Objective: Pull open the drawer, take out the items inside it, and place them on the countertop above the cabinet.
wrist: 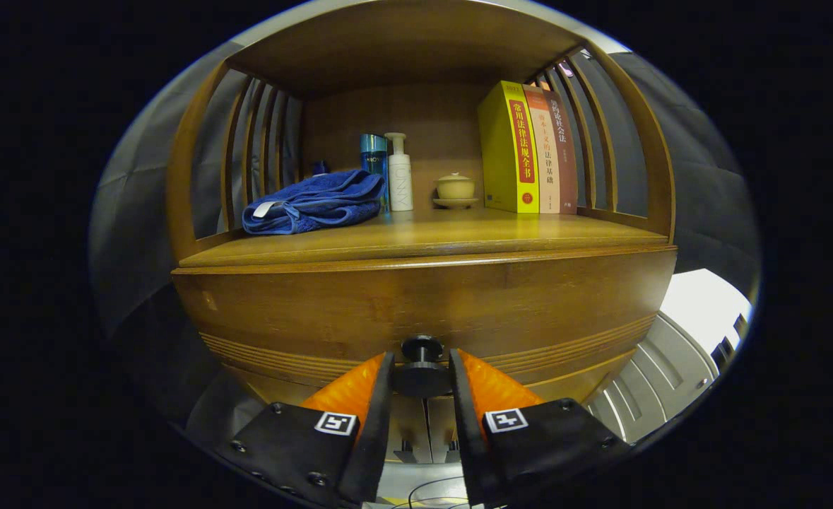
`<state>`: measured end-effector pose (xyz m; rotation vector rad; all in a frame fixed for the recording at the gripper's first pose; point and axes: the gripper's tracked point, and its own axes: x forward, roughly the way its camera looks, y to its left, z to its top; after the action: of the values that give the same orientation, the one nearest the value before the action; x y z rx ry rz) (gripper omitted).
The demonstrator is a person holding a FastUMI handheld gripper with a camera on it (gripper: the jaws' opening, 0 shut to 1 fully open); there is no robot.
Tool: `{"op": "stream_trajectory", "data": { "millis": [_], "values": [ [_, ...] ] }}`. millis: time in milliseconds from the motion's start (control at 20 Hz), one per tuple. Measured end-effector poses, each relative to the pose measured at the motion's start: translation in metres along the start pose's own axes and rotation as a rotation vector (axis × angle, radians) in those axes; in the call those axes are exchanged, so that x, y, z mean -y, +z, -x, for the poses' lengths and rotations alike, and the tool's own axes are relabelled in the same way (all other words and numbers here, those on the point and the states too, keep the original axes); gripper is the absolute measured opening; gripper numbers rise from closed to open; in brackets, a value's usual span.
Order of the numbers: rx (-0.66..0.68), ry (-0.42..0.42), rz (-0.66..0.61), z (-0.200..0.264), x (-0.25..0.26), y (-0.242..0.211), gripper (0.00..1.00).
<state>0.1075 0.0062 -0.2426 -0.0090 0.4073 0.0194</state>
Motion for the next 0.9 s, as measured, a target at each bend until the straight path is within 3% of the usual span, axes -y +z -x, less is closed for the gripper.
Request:
{"op": "stream_trajectory", "data": {
  "millis": [450,900],
  "values": [
    [-0.022,-0.007,0.007,0.015,0.0,-0.005,0.42],
    [-0.054,-0.026,-0.021,0.079,-0.001,-0.024,0.42]
  ]
}}
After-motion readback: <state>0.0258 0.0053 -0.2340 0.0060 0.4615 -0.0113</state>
